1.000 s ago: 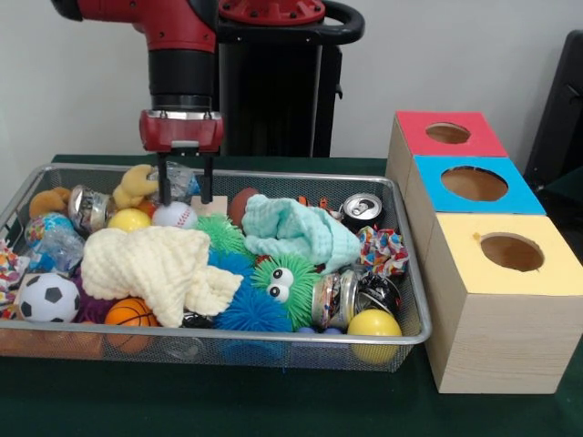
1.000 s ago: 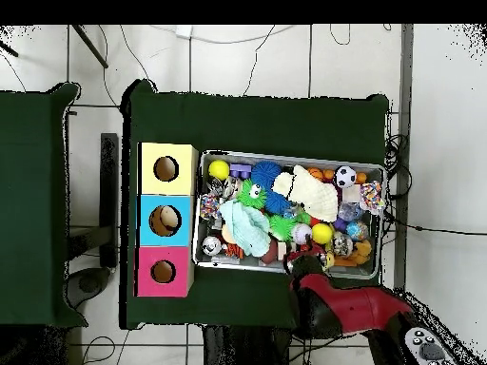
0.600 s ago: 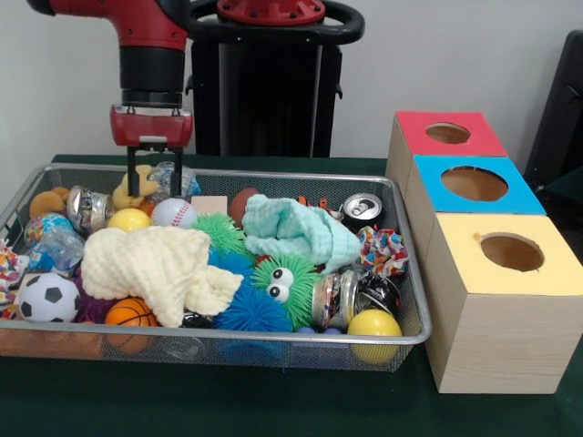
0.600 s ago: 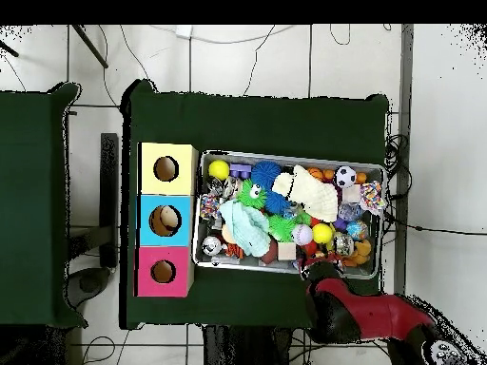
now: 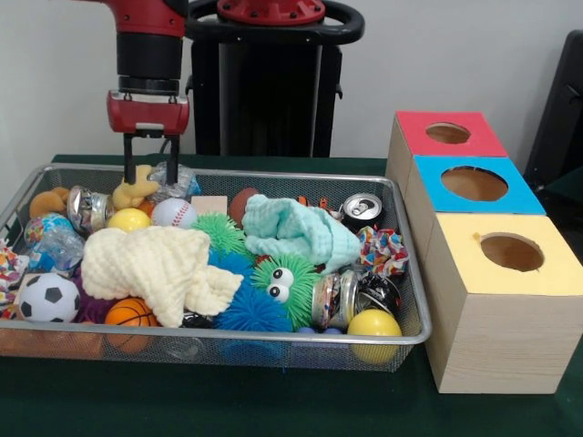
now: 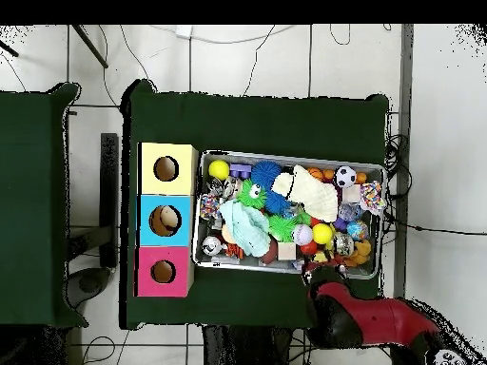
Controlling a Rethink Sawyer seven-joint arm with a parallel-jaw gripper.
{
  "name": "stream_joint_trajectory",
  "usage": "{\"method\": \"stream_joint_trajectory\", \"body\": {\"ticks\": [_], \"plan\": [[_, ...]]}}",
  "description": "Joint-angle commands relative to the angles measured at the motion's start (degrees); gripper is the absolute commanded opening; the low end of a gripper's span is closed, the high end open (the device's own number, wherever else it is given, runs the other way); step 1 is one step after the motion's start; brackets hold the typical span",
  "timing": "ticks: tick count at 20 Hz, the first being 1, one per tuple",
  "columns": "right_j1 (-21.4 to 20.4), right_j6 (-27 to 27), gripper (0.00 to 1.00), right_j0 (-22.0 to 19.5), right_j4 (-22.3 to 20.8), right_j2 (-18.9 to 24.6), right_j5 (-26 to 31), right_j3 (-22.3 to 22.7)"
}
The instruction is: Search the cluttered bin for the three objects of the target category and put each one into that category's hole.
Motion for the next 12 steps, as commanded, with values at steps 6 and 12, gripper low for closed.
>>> {"method": "stream_joint_trajectory", "body": {"ticks": [6,12], "plan": [[-2.38,4.77,1.0,1.98,-0.83,3.76,3.81,1.81],[1.8,5.93,1.0,3.42,-1.86,0.72,-0.31,0.57]]}}
